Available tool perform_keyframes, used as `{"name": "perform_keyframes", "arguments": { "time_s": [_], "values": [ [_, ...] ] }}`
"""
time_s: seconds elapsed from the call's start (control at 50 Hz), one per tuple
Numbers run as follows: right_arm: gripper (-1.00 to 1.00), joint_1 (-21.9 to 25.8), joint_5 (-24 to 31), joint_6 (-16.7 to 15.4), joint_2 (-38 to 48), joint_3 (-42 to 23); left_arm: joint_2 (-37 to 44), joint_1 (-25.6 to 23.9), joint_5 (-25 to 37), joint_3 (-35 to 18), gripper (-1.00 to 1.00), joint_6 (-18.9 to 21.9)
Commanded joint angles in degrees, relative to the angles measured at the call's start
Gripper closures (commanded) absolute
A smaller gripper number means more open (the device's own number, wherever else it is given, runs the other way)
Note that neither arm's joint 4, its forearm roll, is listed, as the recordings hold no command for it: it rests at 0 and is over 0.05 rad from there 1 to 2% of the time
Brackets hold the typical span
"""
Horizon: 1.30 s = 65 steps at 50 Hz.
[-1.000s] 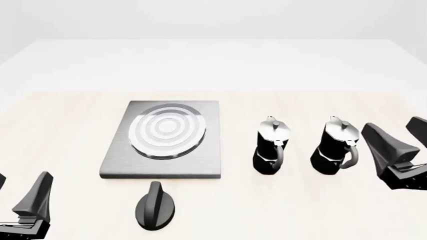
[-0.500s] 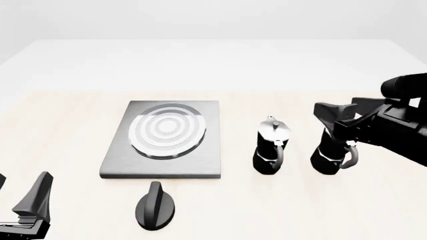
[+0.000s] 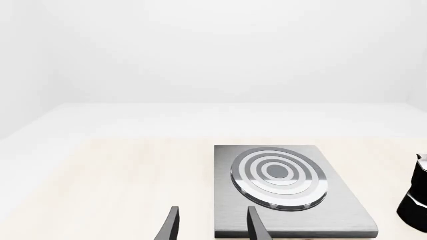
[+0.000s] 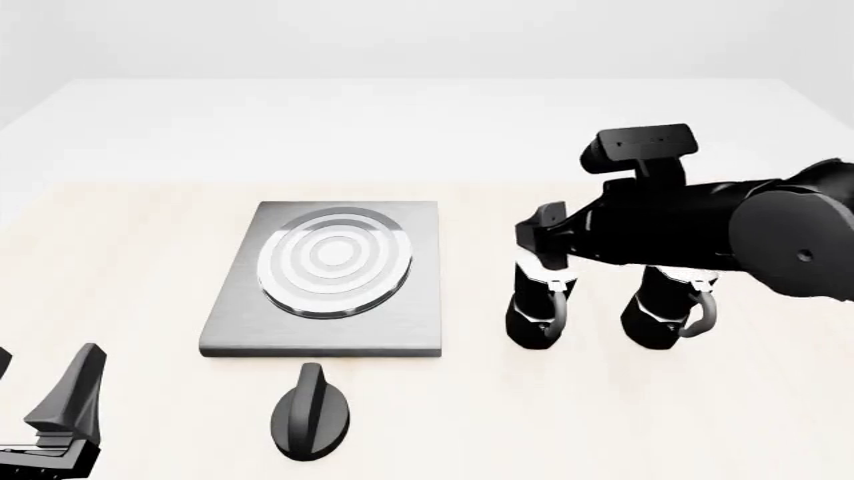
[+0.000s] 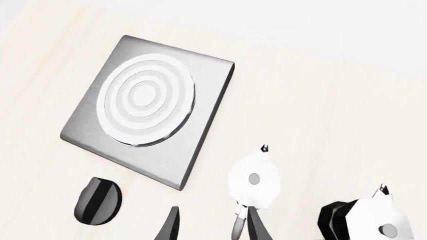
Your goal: Turn off the stove.
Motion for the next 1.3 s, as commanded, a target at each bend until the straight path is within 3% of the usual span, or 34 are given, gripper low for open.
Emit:
{"name": "perform_keyframes", "arguments": {
  "time_s": [0.02, 0.4, 1.3],
  "values": [
    [-1.0, 6.2, 2.0, 4.2, 9.4, -5.8, 0.0, 0.0, 0.0, 0.0, -1.0, 0.0],
    [-1.0, 14.8, 0.9, 12.5, 22.1, -13.5, 0.0, 0.0, 0.0, 0.0, -1.0, 0.0],
    [-1.0, 25.6, 0.3, 21.9, 39.7, -24.5, 0.0, 0.0, 0.0, 0.0, -1.0, 0.0]
  ]
}}
